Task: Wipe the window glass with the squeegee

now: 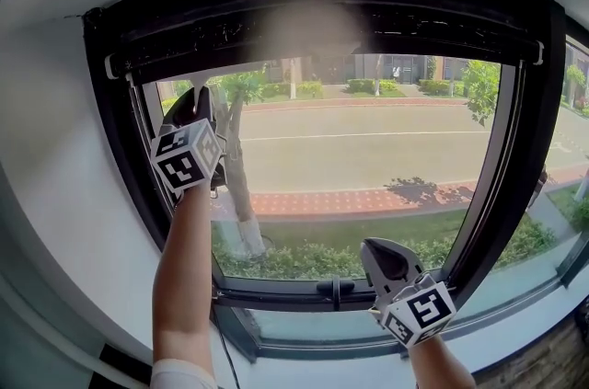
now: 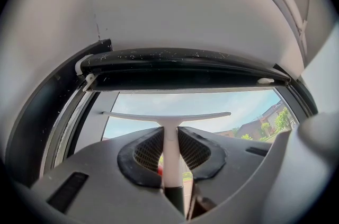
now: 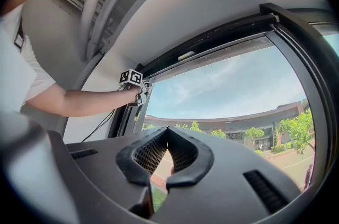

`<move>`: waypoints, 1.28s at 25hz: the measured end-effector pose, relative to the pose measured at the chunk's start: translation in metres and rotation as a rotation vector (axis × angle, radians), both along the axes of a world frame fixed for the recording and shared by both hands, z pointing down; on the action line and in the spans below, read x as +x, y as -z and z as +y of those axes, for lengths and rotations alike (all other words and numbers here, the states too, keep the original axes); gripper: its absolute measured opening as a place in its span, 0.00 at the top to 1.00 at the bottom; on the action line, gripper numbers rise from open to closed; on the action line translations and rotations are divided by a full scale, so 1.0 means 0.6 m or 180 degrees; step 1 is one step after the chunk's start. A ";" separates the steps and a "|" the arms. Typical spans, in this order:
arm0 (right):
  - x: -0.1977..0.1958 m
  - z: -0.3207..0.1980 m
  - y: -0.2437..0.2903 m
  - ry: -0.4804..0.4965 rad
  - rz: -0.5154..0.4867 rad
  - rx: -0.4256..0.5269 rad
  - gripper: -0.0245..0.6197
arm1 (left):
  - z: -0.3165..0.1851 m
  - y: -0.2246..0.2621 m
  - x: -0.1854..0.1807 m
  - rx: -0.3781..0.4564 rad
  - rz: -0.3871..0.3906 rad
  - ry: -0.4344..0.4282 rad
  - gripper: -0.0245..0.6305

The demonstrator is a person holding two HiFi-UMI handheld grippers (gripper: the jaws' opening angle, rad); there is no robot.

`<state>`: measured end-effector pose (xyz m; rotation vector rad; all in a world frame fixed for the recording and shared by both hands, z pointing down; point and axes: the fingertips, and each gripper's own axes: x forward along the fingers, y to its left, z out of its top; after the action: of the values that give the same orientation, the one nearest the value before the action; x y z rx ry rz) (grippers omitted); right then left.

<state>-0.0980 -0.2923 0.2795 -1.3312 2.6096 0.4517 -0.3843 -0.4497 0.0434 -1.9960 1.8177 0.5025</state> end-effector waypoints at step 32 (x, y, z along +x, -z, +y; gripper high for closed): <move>0.000 -0.001 -0.074 0.0035 -0.0009 -0.0315 0.95 | -0.001 -0.174 0.003 -0.0207 0.0117 -0.0044 0.82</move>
<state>-0.0982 -0.2931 0.3238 -1.3449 2.6675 0.3226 -0.3825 -0.4505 0.1478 -2.0561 1.8659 0.4932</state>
